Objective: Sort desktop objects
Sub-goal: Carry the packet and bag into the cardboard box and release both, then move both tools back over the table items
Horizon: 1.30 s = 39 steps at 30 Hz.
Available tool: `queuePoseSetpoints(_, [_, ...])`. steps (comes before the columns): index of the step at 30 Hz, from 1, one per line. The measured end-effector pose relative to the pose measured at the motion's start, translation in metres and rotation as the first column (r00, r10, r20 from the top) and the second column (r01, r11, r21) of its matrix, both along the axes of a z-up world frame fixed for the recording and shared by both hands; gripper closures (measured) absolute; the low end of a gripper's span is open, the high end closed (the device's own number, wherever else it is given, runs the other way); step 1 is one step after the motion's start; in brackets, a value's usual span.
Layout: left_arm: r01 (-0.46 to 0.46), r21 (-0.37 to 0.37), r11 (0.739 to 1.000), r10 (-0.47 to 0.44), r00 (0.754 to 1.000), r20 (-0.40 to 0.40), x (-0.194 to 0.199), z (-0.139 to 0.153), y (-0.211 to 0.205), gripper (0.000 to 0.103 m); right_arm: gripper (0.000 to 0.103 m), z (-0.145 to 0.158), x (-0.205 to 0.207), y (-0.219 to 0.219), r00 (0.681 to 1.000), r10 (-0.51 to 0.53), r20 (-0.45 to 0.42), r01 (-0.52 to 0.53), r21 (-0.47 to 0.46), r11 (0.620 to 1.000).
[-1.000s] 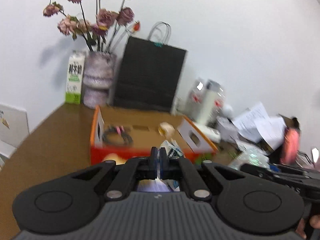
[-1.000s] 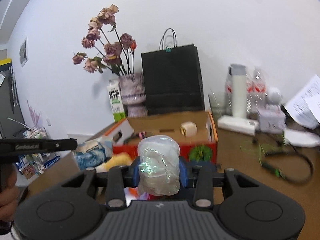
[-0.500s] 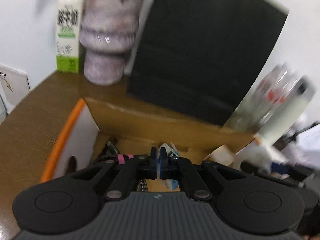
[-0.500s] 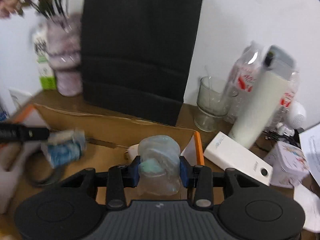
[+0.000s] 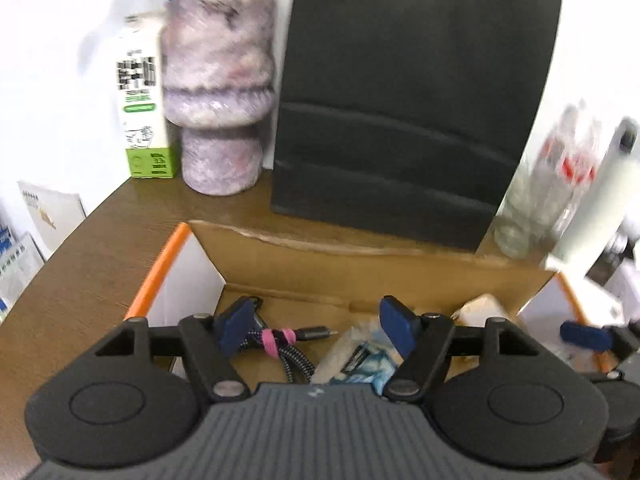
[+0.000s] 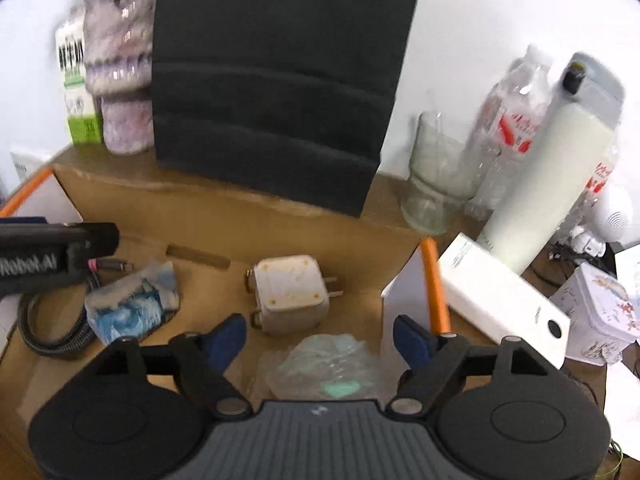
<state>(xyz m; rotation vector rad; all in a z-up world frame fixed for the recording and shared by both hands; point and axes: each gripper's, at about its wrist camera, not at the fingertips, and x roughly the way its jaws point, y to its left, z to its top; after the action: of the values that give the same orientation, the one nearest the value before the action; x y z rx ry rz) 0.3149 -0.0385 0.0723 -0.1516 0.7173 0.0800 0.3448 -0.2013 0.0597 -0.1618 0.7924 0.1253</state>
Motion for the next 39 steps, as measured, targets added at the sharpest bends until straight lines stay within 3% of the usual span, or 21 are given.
queuePoseSetpoints(2, [0.023,-0.047,0.999,-0.023,1.000,0.007,-0.009,0.013,0.001,0.031,0.023,0.017,-0.008,-0.006,1.000,-0.009,0.026,0.008,0.046,0.999])
queuePoseSetpoints(5, [0.034,-0.046,0.998,-0.032,0.999,0.040,-0.032,0.037,0.000,0.023,0.011,0.047,-0.028,-0.008,0.996,0.006,0.084,-0.014,0.098,0.995])
queuePoseSetpoints(7, [0.047,-0.052,0.998,-0.043,0.997,0.064,-0.052,0.050,0.002,0.019,0.010,0.061,-0.047,-0.007,0.995,0.015,0.097,-0.026,0.112,0.993])
queuePoseSetpoints(11, [0.069,-0.070,0.995,-0.062,0.993,0.099,-0.106,0.062,0.007,0.008,0.009,0.070,-0.092,-0.012,0.994,0.017,0.112,-0.033,0.148,0.988])
queuePoseSetpoints(16, [0.149,-0.045,0.988,-0.140,0.976,0.166,-0.184,0.066,0.011,0.002,0.005,0.074,-0.164,-0.028,0.987,-0.014,0.161,-0.028,0.257,0.966])
queuePoseSetpoints(20, [0.201,-0.037,0.979,-0.188,0.956,0.227,-0.244,0.055,0.014,0.000,0.004,0.070,-0.226,-0.030,0.986,0.011,0.165,-0.064,0.315,0.947])
queuePoseSetpoints(23, [0.235,-0.012,0.972,-0.225,0.945,0.239,-0.278,0.039,0.014,0.000,0.005,0.056,-0.269,-0.024,0.982,0.006,0.187,-0.056,0.263,0.963])
queuePoseSetpoints(28, [0.220,0.065,0.973,-0.229,0.937,0.264,-0.325,0.014,0.020,0.000,0.005,0.034,-0.321,-0.023,0.975,0.017,0.220,-0.075,0.262,0.962])
queuePoseSetpoints(35, [0.224,-0.014,0.975,-0.214,0.947,0.237,-0.381,-0.035,0.039,0.000,0.004,-0.013,-0.380,-0.027,0.982,0.026,0.187,-0.090,0.345,0.934])
queuePoseSetpoints(39, [0.220,0.032,0.975,-0.221,0.948,0.230,-0.394,-0.054,0.041,0.000,0.004,-0.032,-0.393,-0.025,0.984,0.025,0.178,-0.076,0.286,0.955])
